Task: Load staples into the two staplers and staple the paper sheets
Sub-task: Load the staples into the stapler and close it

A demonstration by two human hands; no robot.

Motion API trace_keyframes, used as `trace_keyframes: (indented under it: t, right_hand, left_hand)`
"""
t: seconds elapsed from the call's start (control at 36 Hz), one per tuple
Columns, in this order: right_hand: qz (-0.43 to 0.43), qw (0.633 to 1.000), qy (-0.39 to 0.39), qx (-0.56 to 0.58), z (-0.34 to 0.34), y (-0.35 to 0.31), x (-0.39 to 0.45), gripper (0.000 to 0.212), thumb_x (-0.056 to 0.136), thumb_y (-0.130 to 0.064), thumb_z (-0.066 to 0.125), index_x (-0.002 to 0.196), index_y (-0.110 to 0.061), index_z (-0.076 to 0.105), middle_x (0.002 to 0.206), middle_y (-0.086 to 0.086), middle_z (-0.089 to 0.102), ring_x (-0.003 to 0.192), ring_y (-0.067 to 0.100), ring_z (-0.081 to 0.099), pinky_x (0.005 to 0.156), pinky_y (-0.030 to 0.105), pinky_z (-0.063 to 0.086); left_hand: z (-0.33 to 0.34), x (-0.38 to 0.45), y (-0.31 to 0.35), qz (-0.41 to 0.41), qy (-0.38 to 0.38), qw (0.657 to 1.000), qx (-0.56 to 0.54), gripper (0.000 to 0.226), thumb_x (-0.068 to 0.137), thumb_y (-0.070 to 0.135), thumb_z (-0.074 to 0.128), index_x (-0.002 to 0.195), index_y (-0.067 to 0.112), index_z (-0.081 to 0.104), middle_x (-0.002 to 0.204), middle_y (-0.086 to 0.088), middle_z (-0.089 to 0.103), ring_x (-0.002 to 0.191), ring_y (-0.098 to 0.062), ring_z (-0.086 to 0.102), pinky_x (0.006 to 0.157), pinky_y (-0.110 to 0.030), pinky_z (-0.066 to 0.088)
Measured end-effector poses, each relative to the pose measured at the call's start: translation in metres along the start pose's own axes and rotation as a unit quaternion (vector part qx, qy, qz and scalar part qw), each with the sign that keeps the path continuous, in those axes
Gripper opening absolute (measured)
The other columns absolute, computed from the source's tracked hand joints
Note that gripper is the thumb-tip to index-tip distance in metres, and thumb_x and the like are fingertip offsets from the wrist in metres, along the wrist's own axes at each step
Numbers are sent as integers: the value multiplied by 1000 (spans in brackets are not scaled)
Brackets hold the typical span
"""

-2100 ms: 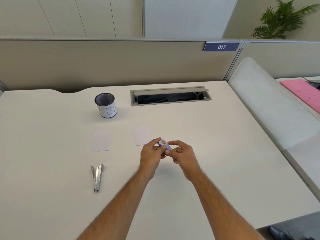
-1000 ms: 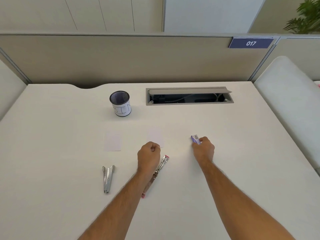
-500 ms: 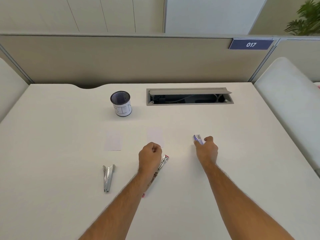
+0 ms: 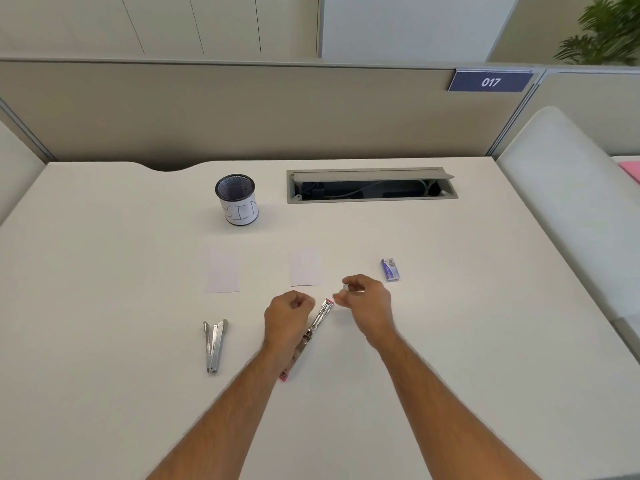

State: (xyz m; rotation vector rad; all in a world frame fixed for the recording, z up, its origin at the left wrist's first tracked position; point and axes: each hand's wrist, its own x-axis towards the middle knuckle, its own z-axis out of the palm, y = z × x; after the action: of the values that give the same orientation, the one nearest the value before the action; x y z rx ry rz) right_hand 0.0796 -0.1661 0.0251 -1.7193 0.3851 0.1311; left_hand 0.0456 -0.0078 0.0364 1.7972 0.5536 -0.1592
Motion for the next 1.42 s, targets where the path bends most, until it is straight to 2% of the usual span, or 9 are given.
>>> trace_keyframes:
  t: [0.06, 0.19, 0.36, 0.53, 0.64, 0.75, 0.92, 1.22, 1.42]
  right_hand:
    - [-14, 999, -34, 18, 8, 0, -8, 18, 88, 8, 65, 102, -3, 71, 83, 7, 63, 72, 23, 78, 69, 23, 62]
    - [-82, 992, -85, -41, 16, 2, -23, 13, 89, -5, 74, 101, -10, 74, 81, 4, 69, 79, 25, 76, 77, 38, 65]
    - [-145, 980, -81, -105, 15, 4, -28, 19, 81, -17, 84, 99, -19, 77, 86, -6, 70, 76, 4, 65, 71, 17, 53]
    - [-144, 978, -97, -118, 13, 4, -33, 24, 78, -14, 84, 100, -17, 76, 90, -6, 71, 80, 2, 65, 72, 12, 51]
    - [-150, 973, -108, -138, 12, 4, -33, 24, 83, -16, 80, 107, -17, 75, 94, -8, 73, 86, 2, 68, 75, 11, 53]
    - [-160, 967, -108, -163, 12, 5, -32, 23, 86, -23, 78, 108, -17, 75, 94, -10, 73, 86, 0, 68, 77, 12, 53]
    - [-131, 963, -46, -233, 14, 14, -30, 25, 85, -25, 76, 109, -19, 75, 99, -3, 68, 91, 11, 66, 83, 26, 53]
    - [-65, 962, -44, -260, 30, 41, -37, 22, 84, -24, 72, 105, -25, 74, 98, 0, 61, 86, 13, 62, 69, 22, 44]
    - [-58, 971, -33, -230, 36, 44, -37, 21, 83, -23, 75, 104, -24, 74, 100, 2, 60, 89, 15, 62, 76, 26, 46]
  left_hand:
    - [-3, -1, 0, -16, -18, 999, -41, 13, 90, 22, 72, 81, 14, 75, 85, -6, 77, 73, -17, 64, 74, -34, 53]
    - [-10, -5, 2, -66, -71, 985, -140, 21, 93, 25, 73, 85, 6, 79, 78, -4, 73, 69, -13, 62, 64, -24, 51]
    - [-18, -7, 8, -134, -121, 958, -222, 20, 93, 18, 71, 97, -1, 76, 78, -7, 74, 68, -16, 70, 65, -27, 57]
    - [-20, -8, 7, -128, -133, 959, -217, 11, 91, 9, 72, 92, -2, 73, 78, -12, 72, 71, -20, 71, 68, -29, 58]
    - [-22, -6, 4, -105, -131, 969, -180, 11, 92, 10, 73, 85, 1, 73, 76, -9, 73, 66, -14, 70, 59, -22, 56]
    - [-23, -4, 2, -99, -121, 978, -137, 14, 91, 14, 74, 88, 0, 75, 78, -8, 75, 70, -15, 70, 65, -25, 55]
    - [-22, -3, -9, -21, -26, 999, 22, 12, 87, 8, 63, 82, 9, 74, 82, -2, 74, 72, -18, 65, 66, -27, 51]
    - [-21, -12, -43, 23, -77, 973, 215, 11, 76, 18, 75, 82, 15, 65, 80, -6, 71, 57, -27, 63, 49, -30, 49]
    - [-13, -13, -48, 64, -64, 965, 248, 4, 85, 13, 70, 87, 10, 67, 83, -6, 69, 48, -17, 49, 51, -39, 50]
